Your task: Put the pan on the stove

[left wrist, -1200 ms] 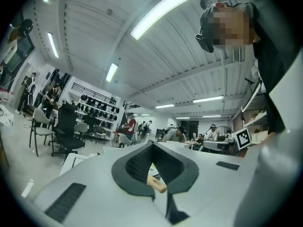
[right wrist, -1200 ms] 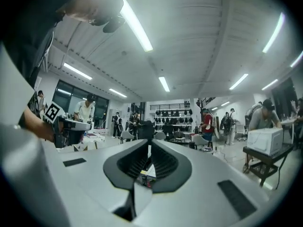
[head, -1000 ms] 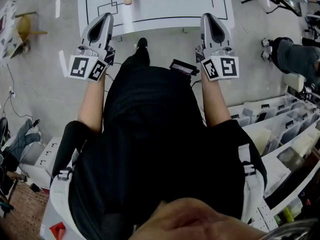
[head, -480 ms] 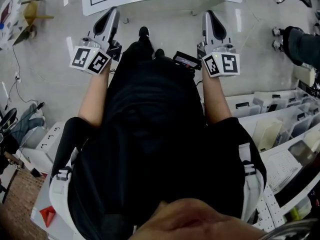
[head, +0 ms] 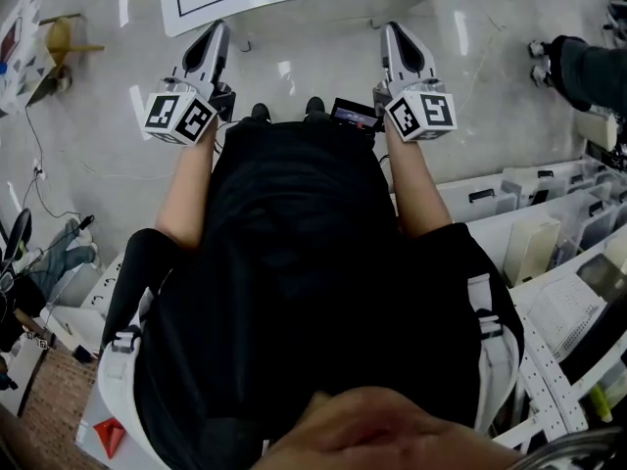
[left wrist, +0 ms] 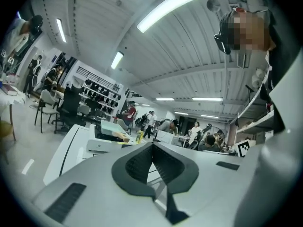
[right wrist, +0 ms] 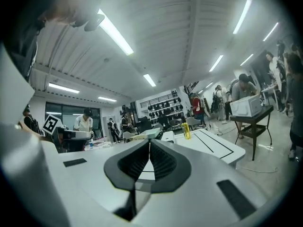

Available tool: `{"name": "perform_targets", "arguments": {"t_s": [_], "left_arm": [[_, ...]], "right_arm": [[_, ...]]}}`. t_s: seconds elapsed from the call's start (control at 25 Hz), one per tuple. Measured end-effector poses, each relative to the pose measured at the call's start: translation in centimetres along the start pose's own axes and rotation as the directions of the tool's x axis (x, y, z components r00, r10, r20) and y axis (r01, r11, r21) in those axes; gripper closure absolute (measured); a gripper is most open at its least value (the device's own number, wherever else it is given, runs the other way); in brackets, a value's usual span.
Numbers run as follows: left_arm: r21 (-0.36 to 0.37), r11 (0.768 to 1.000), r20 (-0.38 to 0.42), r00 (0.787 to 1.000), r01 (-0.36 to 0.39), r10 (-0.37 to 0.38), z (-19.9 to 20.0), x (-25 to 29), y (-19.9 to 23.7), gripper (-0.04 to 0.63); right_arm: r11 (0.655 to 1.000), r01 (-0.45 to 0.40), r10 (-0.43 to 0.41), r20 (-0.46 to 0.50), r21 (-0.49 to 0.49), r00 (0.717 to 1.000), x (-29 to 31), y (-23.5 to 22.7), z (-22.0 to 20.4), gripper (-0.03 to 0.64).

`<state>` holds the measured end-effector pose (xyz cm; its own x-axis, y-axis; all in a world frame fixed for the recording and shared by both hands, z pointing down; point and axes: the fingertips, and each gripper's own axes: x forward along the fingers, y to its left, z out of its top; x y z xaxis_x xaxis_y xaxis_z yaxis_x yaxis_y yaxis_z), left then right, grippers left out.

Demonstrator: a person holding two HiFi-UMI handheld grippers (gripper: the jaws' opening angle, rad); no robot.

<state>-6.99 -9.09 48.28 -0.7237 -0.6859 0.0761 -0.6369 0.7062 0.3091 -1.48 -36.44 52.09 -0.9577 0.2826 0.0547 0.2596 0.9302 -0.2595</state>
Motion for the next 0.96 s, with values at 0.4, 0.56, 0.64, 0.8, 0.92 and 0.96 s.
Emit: {"name": "perform_targets", "arguments": {"t_s": [0.4,0.56,0.64,0.8,0.92,0.96], "left_arm": [[0.006,1.000,0.015,1.000,-0.027,0.027,1.1,-1.0,4.6,0.578],[0.004,1.000,0.005,1.000,-0.028,0.028,1.3,-1.5,5.5,0.578],[-0.004,0.999,-0.005,0.999,-0.034,0.034,1.0,-1.7,5.9,0.578],[-0.017,0.999,-0.025,0.999,-0.038,0.038,0.4,-1.7,6.3,0.578],[-0.018,0.999,-0.030,0.999,-0.032,0.032,0.2,-1.5,6.2,0.578],[-0.019,0.999,-0.031,0.999,-0.030,0.029,0.1,-1.5,6.1,0.578]], "right_arm": [[0.999,-0.030,0.029,-0.025,-0.020,0.999,4.2,4.2,-0.2,0.594],[0.999,-0.037,0.036,-0.040,-0.018,0.999,5.4,4.8,-0.8,0.594],[0.999,-0.042,0.042,-0.044,-0.016,0.998,5.7,5.1,-0.9,0.594],[0.999,-0.055,0.054,-0.050,-0.004,0.997,6.1,5.4,-1.2,0.594],[0.999,-0.053,0.053,-0.054,-0.005,0.997,6.3,5.2,-1.3,0.594],[0.999,-0.052,0.051,-0.055,-0.006,0.997,6.3,5.1,-1.3,0.594]]}}
